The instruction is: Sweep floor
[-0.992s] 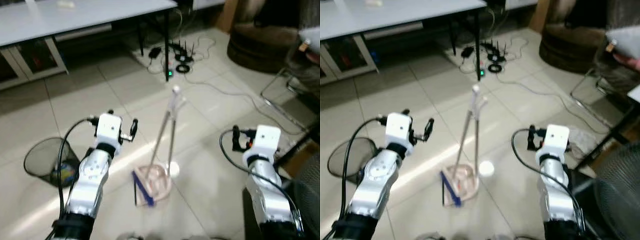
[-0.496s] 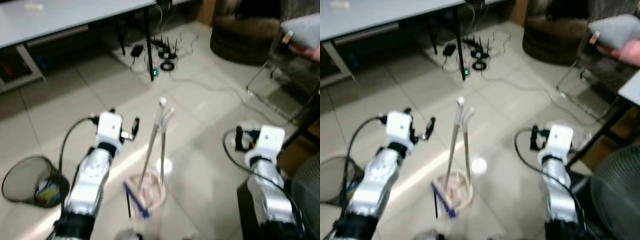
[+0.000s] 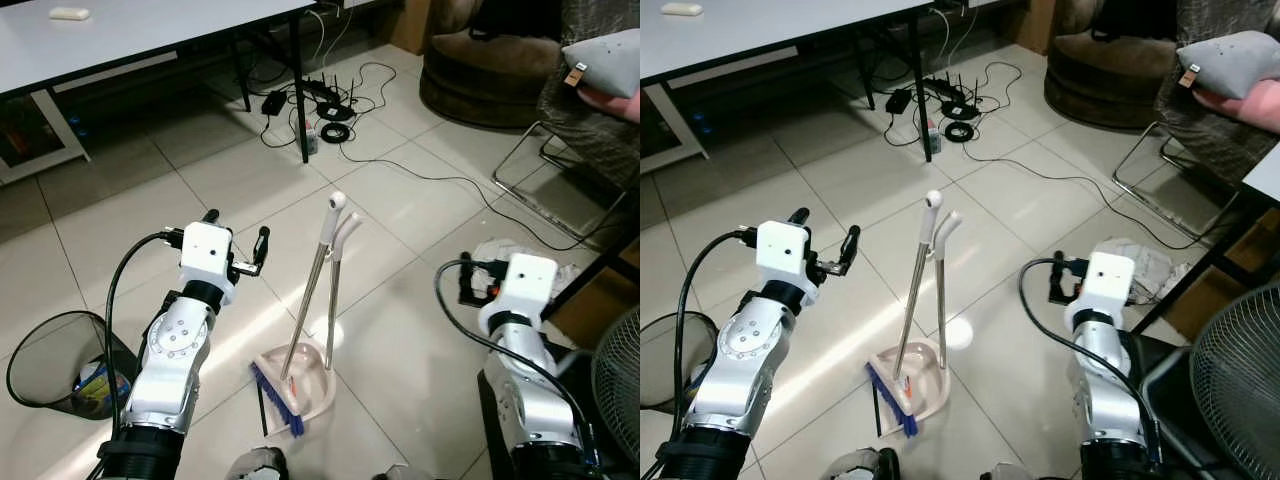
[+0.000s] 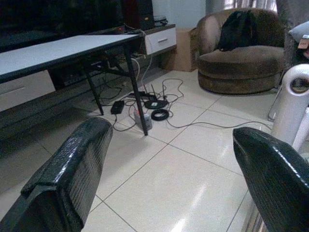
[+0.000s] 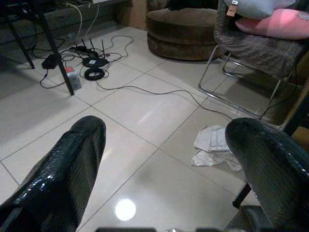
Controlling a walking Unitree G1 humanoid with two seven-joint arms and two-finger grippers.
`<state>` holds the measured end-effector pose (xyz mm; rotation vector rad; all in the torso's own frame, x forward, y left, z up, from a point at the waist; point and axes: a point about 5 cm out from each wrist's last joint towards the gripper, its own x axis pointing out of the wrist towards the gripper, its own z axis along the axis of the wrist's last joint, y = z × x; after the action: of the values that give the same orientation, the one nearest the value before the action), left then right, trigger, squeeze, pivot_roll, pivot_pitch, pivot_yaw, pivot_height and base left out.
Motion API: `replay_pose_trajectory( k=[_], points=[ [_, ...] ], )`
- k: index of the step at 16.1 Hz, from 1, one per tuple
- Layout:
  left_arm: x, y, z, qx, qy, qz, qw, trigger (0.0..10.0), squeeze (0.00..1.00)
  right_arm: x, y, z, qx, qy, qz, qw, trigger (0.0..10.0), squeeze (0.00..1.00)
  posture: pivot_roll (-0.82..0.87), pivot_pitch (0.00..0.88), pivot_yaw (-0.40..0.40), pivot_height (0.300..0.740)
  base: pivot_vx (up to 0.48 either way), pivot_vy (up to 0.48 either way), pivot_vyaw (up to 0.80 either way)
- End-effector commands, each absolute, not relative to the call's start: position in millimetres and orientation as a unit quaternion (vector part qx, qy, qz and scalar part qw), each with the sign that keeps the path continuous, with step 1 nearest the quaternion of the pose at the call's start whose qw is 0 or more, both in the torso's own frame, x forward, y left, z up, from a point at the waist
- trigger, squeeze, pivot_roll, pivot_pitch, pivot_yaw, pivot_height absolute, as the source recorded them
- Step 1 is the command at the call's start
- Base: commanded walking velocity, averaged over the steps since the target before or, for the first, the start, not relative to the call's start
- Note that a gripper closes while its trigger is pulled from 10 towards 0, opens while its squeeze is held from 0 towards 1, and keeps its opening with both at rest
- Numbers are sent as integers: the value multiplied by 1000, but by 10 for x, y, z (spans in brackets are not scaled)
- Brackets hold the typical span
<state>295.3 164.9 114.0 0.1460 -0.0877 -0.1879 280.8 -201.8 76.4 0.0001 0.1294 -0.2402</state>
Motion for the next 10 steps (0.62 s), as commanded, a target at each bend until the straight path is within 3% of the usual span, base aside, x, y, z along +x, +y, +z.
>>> replay_pose_trajectory(
  k=[1, 2, 3, 4, 9, 10],
  points=[
    [2952, 1658, 1211, 69, -60, -102, 991, 10000, 0, 2798, -2022, 795, 4, 54, -118, 992, 10000, 0, 4, 118, 23, 740, 0, 0, 0],
    [2960, 1658, 1235, 58, -63, -112, 990, 10000, 0, 2787, -2016, 804, 3, 51, -107, 993, 10000, 0, 4, 121, 26, 740, 0, 0, 0],
    [2974, 1644, 1272, 35, -67, -133, 988, 10000, 263, 2764, -2011, 815, -9, 51, -84, 995, 10000, 0, 1, 123, 28, 740, 0, 0, 0],
    [2981, 1624, 1304, 10, -70, -160, 985, 10000, 1000, 2733, -2018, 827, -16, 49, -65, 997, 10000, 0, -7, 130, 35, 740, 0, 0, 0],
    [3062, 1650, 1511, -32, -92, -240, 966, 10000, 1000, 2604, -2112, 841, -34, 56, -31, 997, 10000, 0, -31, 139, 45, 740, 0, 0, 0],
    [3109, 1778, 1650, -18, -85, -291, 953, 10000, 1000, 2590, -2094, 846, -31, 56, -16, 998, 10000, 0, -28, 140, 51, 740, 0, 0, 0]
  ],
)
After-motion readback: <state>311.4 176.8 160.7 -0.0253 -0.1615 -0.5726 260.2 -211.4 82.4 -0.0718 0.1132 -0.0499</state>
